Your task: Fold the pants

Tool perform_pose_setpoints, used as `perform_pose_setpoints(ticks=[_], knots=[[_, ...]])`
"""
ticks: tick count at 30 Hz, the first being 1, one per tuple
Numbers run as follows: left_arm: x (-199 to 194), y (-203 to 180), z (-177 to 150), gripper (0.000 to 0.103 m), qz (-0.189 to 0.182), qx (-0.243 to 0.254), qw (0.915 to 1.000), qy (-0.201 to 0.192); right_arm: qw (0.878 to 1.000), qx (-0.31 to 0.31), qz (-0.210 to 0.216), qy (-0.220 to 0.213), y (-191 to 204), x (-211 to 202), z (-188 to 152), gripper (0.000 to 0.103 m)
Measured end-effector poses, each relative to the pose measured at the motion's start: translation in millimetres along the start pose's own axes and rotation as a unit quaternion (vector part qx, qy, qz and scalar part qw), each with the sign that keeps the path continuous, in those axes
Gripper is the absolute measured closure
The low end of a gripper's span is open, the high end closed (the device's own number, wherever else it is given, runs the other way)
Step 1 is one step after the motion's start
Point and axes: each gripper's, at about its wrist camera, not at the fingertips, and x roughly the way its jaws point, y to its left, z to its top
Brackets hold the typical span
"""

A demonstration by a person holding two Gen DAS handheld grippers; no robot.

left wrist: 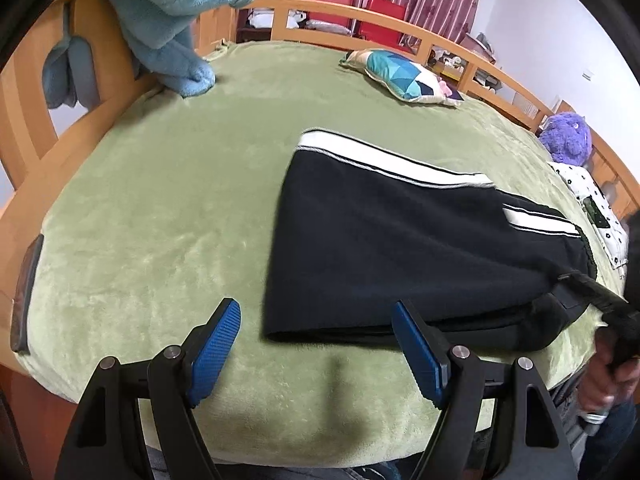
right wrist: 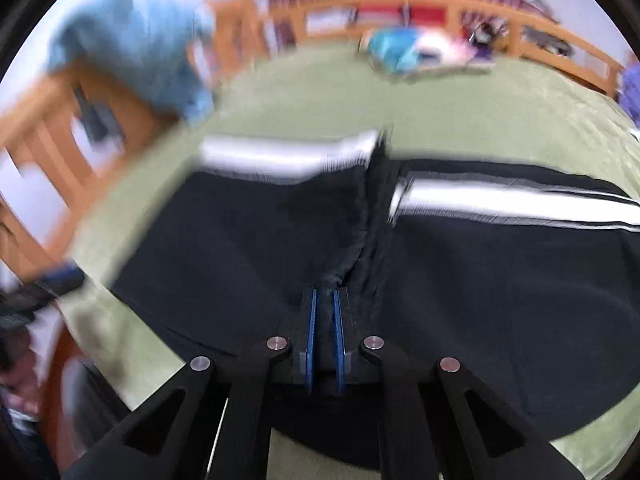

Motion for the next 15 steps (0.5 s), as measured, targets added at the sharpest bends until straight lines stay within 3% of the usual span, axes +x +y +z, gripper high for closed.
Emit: perform_pose_setpoints(ticks=[2,6,7,8,10,12,15], knots=[[-0.3,-0.7,0.0,0.026,-0.008,-0.004,0.9999,-0.006,0.999,0.043,0.027,-0.016,-14.3,-17.4,-2.9,0.095],[13.6,-5.3,3.3,0.026,-0.015,-0.011,0.9998,0.006,0.997,-0.003,0.003,0.072,-2.3,17.2,-30.3,0.090],[17.1,-6.2,3.5,0.026,-0.013,-0.011,0.9998,0.009,0.997,-0.015,-0.004,0.076,1.8,21.8,-35.6,0.087],[21.5,-6.7,3.3,0.026,-0.010,-0.010,0.9998,0.015,0.997,-0.031,-0.008,0.067,6.0,20.5,-39.2,0.082],[26.4,-5.2,2.6,0.026,-0.005,-0.007,0.9998,0.020,0.998,-0.042,0.010,0.053,8.1,10.9,-34.3,0.061],[29.8,-2.2,2.6,0.026,-0.002,-0.013,0.9997,0.022,0.999,-0.012,0.033,0.026,-0.4,0.6,-23.5,0.054],[35.1,3.0,6.2,0.026,-0.005,-0.027,0.9992,0.029,1.000,0.002,0.022,0.022,-8.7,10.0,-0.7,0.052]])
